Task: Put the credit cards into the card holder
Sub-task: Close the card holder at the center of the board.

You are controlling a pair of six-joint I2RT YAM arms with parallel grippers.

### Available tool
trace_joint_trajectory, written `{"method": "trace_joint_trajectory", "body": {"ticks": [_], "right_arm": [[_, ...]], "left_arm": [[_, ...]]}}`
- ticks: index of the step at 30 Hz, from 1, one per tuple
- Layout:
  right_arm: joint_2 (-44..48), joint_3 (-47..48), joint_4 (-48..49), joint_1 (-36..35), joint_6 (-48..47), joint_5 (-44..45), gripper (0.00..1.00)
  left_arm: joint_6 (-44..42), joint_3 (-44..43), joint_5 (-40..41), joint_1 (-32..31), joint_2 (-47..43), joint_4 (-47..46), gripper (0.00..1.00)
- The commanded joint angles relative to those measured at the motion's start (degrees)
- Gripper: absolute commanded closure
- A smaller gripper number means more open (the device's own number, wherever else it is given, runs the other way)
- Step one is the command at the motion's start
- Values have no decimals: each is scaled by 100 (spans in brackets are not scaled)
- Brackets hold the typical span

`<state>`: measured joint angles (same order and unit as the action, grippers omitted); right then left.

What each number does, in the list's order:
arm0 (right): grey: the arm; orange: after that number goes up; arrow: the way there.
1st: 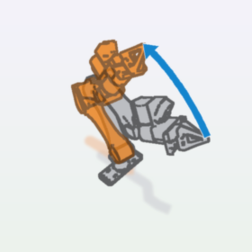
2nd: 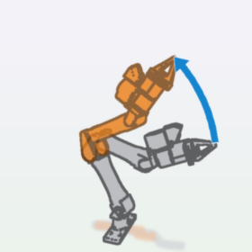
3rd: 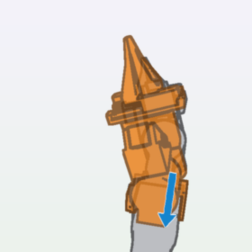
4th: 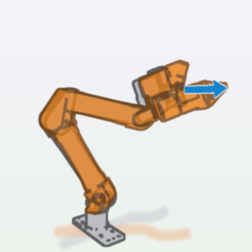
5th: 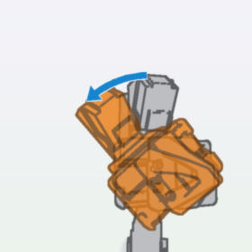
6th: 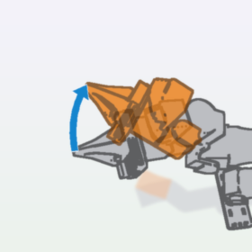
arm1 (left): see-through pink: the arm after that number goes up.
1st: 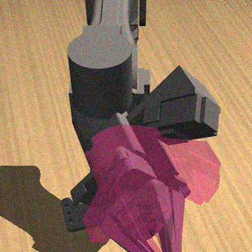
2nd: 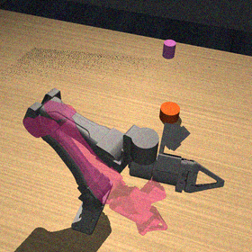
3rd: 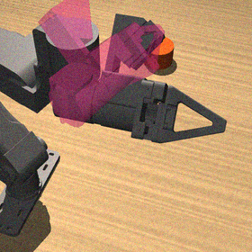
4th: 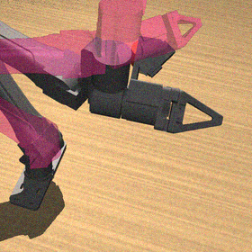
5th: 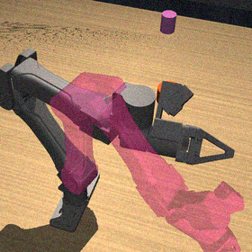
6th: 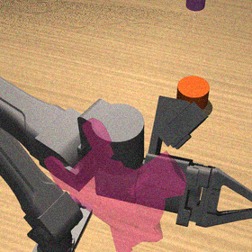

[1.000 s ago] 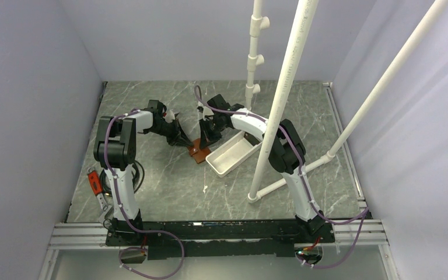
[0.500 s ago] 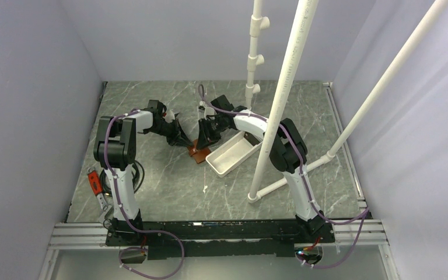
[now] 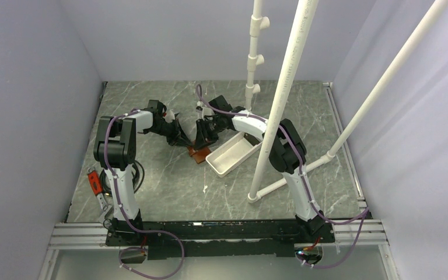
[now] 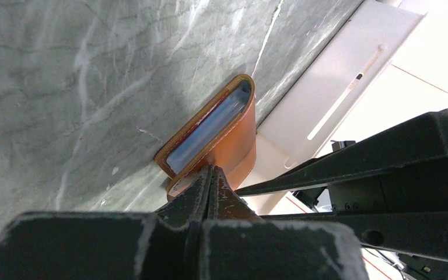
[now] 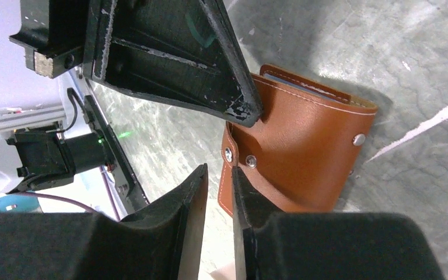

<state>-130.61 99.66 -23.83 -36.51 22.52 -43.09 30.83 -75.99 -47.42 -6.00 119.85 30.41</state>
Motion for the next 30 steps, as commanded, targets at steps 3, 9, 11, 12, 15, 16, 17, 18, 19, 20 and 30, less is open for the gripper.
{"method": "trace_joint_trajectory", "body": {"ticks": [3,9,11,12,15,16,17,18,19,20,30], "right_arm": [[-166,385,-21,-49,-27,-157,77],[-257,457,-185,-74,-140,1,73],[-225,428,-201,-75,-157,77,72],[-214,420,-220,-73,-179,95,72],[-195,391,-249,-67,-198,125,72],[-194,376,-245,-67,-189,118,72],[-193,364,-252,-67,-187,121,71],[-187,362,-272,-64,-194,162,71],[-170,355,-305,-66,-214,232,69],[-149,376,-373,-60,-255,320,68],[-100,410,-375,67,-300,374,61]], "left_arm": [[-270,59,518,2,204,228,100],[-270,70,516,2,214,215,100],[-270,74,514,2,222,211,100],[-270,67,513,2,223,211,100],[-279,58,512,2,232,220,100],[-277,55,506,2,232,219,100],[-275,56,506,2,232,213,100],[-271,55,501,2,240,214,100],[-275,54,502,2,240,211,100],[-279,57,496,2,240,223,100],[-279,58,470,2,253,206,100]]}}
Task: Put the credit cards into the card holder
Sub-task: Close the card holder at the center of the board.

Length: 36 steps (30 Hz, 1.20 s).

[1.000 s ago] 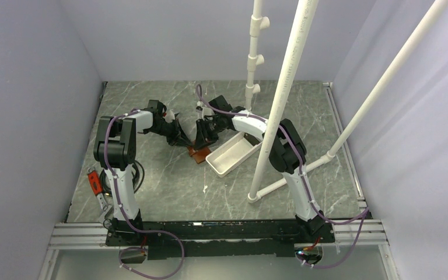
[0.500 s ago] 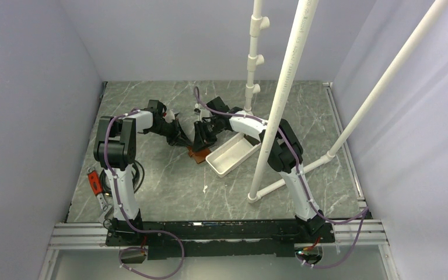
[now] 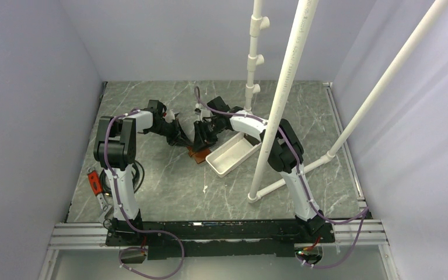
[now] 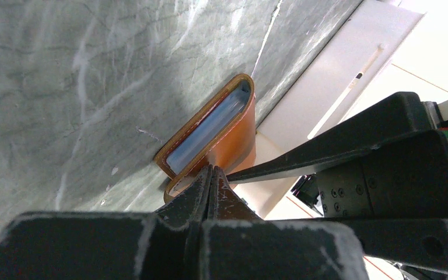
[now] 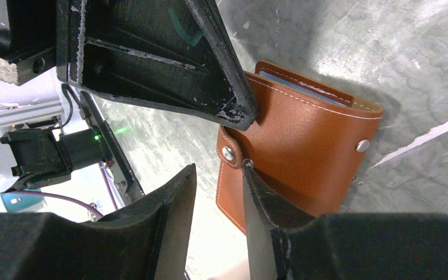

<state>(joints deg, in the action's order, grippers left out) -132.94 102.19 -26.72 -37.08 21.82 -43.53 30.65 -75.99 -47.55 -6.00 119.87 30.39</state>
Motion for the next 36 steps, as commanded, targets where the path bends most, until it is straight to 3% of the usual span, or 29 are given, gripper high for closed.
{"method": "trace_joint_trajectory", "body": {"ticks": [1,5,20,33,36], "right_arm": [[95,211,-76,122,-220,424,61],[-111,477,-141,124,-216,417,61],[-275,421,5,-33,-160,-40,77],[-223,363,-104,-78,-240,-43,79],[-183,358,-144,-80,-265,23,89]], "left_arm": [[-262,56,483,2,251,205,100],[-271,75,488,2,240,212,100],[-255,96,457,1,260,169,100],[-268,98,461,2,260,185,100],[-262,96,459,2,260,182,100]]}}
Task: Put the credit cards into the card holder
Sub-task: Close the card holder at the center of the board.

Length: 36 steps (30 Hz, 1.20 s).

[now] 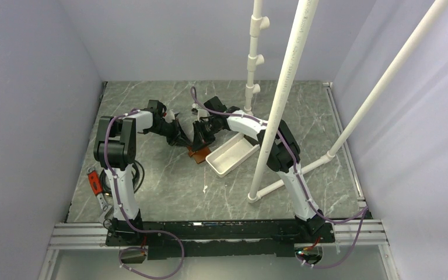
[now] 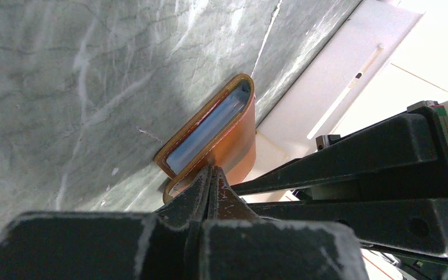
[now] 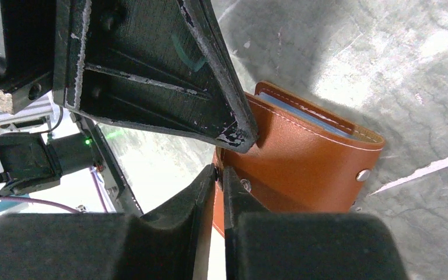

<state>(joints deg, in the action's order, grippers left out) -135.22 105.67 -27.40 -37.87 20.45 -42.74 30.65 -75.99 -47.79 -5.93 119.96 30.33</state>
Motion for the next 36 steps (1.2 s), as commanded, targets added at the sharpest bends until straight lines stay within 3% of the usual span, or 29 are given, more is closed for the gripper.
{"method": "trace_joint_trajectory", "body": {"ticks": [1,4,16,36], "right_arm": [[85,-12,-42,-1,-110,-38,91],[228,22,-83,-1,-113,68,100],[595,117,-323,33,-199,435,100],[64,552,-763,69,-410,747,100]], "left_arm": [[-262,101,486,-4,251,185,100],[-268,109,481,-4,263,183,100],[-290,89,483,-4,291,202,100],[-289,73,474,2,317,207,100]]}}
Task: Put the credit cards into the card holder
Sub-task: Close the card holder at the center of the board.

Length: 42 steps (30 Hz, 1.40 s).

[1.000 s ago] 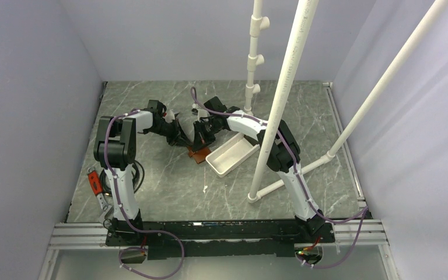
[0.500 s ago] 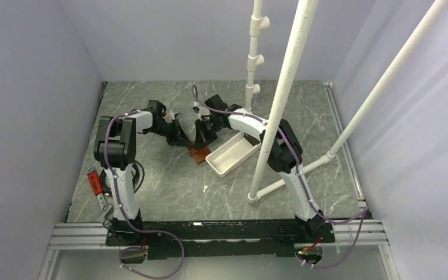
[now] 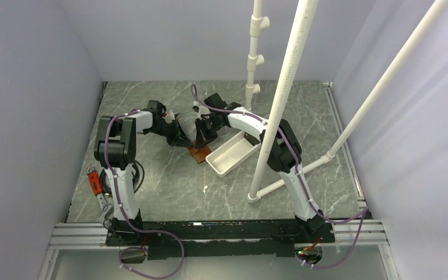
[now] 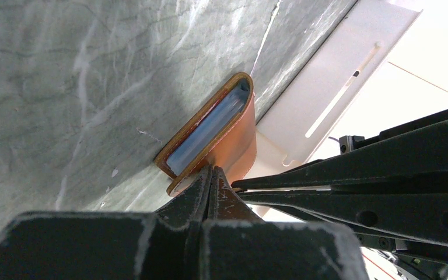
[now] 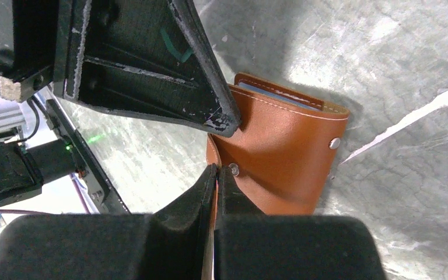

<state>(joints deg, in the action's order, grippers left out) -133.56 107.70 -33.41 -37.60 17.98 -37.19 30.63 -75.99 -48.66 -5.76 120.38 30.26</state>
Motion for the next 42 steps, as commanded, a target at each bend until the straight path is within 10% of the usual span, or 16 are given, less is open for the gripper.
{"method": "trace_joint_trajectory", "body": {"ticks": [1,42], "right_arm": [[-115,356,-176,35,-163,219,100],[-566,249,-543,64,-310,881,100]], "left_arm": [[-286,73,553,-21,268,213,100],[59,407,-93,-43,-1060,36,100]]}}
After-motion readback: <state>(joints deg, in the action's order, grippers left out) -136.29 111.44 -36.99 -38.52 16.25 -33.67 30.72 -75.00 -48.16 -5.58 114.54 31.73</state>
